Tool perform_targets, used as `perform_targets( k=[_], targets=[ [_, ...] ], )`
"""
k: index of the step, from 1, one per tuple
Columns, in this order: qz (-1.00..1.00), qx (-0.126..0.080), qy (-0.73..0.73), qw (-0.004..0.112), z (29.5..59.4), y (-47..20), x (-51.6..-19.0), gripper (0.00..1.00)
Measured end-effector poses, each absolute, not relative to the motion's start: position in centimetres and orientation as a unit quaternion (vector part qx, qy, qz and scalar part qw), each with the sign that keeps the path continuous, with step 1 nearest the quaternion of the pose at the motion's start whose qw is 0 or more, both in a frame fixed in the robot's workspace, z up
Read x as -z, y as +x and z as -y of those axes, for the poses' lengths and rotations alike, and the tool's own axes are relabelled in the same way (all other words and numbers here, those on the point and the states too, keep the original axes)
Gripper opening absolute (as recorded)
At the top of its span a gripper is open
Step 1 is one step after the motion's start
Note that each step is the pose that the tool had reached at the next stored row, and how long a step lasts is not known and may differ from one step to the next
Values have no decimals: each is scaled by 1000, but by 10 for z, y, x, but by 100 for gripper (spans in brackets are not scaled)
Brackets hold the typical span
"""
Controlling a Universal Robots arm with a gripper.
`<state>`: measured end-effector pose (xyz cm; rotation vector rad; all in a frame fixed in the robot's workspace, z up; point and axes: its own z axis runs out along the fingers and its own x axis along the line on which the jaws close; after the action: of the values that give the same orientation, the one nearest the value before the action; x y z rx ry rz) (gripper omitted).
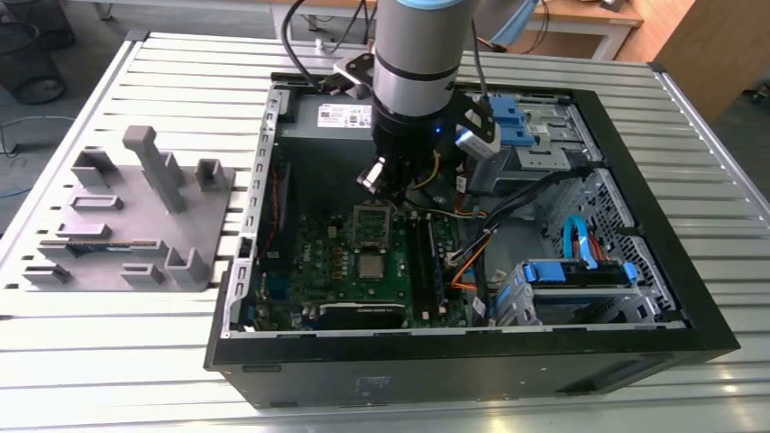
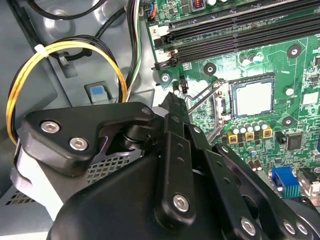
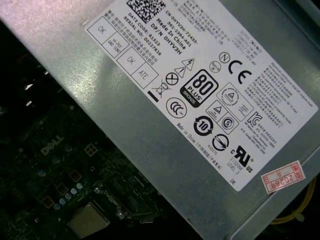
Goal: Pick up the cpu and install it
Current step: 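Close the cpu cover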
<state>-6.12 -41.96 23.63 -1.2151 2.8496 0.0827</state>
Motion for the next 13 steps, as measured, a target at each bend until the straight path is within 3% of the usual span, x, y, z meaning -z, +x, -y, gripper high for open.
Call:
perform_targets(
  k=[13],
  targets=[
    [-919,-25,-392,18,420,-61,-237,11]
  ],
)
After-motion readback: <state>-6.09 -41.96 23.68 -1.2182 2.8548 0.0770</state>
